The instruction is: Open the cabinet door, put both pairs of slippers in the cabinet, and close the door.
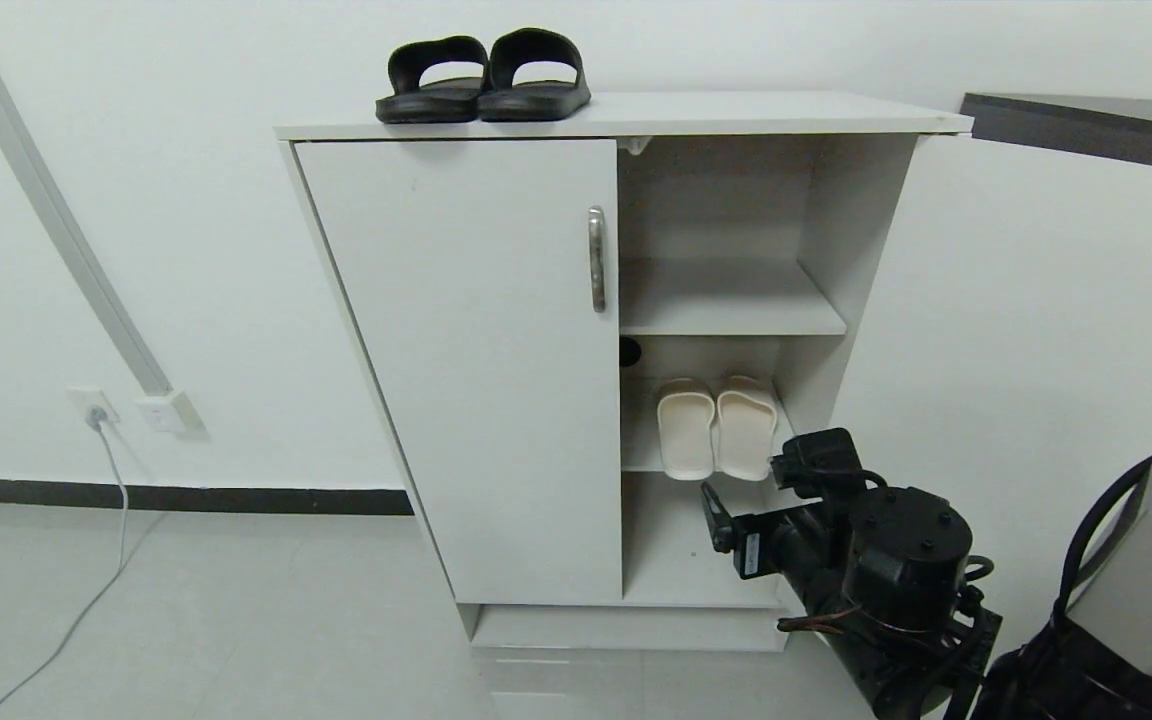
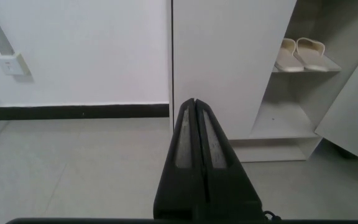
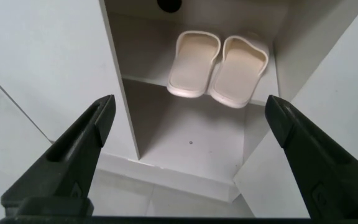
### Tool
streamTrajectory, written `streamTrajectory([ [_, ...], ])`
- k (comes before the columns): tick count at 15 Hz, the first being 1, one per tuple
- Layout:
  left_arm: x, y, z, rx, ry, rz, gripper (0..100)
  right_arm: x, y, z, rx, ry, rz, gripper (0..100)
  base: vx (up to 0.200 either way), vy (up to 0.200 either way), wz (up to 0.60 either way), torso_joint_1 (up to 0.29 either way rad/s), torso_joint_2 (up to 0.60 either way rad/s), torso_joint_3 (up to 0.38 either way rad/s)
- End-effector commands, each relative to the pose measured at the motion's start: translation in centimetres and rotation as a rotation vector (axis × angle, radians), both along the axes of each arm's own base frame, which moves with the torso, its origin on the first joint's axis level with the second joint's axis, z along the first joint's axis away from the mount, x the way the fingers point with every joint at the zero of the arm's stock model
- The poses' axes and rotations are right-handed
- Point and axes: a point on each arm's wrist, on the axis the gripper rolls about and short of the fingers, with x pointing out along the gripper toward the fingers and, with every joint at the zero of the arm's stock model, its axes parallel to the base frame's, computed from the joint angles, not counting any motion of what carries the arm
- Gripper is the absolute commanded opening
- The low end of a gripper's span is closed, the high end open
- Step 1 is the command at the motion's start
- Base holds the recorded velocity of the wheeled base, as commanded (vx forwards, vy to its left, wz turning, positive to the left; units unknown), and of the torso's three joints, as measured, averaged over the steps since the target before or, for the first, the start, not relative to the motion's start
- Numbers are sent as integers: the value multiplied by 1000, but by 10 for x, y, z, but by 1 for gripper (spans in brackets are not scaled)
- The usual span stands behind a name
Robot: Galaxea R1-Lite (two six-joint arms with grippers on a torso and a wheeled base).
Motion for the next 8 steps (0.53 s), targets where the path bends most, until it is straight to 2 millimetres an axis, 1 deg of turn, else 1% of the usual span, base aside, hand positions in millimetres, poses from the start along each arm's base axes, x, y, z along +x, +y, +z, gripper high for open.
streamTrajectory([
  [1,0,0,0,-1,1,-1,0,0,0,-1,4,-4,0,100,0,0,0,0,0,0],
  [5,0,0,0,-1,1,-1,0,0,0,-1,3,-2,0,100,0,0,0,0,0,0],
  [8,0,0,0,-1,1,-1,0,0,0,-1,9,-9,0,100,0,200,0,1,5,7],
])
